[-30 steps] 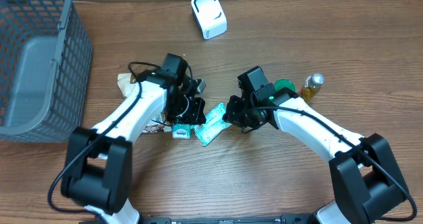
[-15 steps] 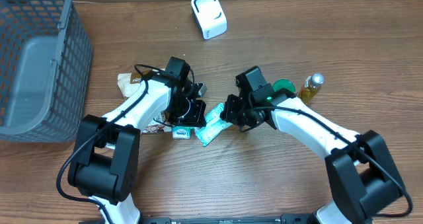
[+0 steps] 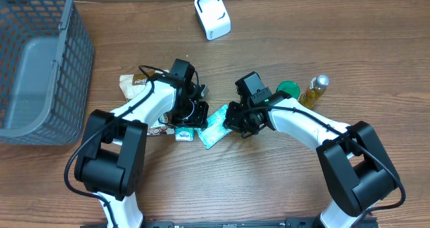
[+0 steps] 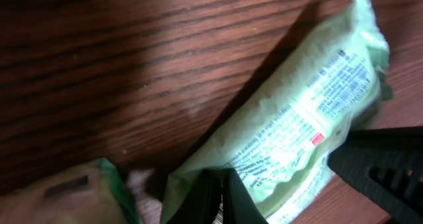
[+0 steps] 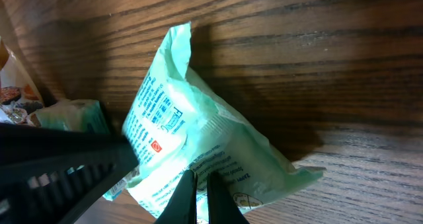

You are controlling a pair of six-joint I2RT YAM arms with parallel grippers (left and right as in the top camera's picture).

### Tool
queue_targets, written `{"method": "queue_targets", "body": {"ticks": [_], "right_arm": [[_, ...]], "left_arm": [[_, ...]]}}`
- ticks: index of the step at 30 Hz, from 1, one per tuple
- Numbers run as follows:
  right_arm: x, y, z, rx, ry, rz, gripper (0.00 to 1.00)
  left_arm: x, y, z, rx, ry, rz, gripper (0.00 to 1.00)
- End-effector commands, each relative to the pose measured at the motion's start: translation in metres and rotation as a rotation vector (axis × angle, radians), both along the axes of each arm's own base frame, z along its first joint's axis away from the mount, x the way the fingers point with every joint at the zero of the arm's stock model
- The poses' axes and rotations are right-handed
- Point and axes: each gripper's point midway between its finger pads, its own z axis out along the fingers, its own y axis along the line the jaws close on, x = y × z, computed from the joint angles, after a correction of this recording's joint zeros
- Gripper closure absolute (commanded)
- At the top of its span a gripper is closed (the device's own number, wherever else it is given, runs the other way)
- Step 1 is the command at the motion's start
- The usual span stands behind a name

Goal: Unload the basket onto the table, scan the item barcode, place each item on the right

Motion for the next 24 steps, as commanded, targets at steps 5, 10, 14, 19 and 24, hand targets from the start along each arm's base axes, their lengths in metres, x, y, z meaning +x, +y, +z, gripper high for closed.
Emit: {"method": "queue_targets", "body": {"ticks": [5, 10, 14, 19, 24], "right_arm": [[-0.006, -0.019, -0.021, -0.114, 0.025, -0.018, 0.96], [-0.004, -0.02, -0.021, -0.12, 0.017, -0.021, 0.96], [-0.004, -0.02, -0.021, -0.12, 0.017, -0.02, 0.96], [-0.003, -0.019, -0.021, -0.118, 0.013, -0.021, 0.97], [-0.003, -0.019, -0.021, -0.118, 0.014, -0.021, 0.96]], "left_arm": [[0.028, 0.058, -0.007, 0.273, -0.047, 0.148, 0.96], [0.056, 0.051, 0.056, 0.179, -0.145, 0.181, 0.96], [0.049, 0.026, 0.08, 0.056, -0.129, 0.125, 0.96], [0.008, -0.003, 0.062, -0.007, 0.0, -0.005, 0.96], [-0.025, -0.011, 0.039, 0.017, 0.084, -0.077, 0.96]]}}
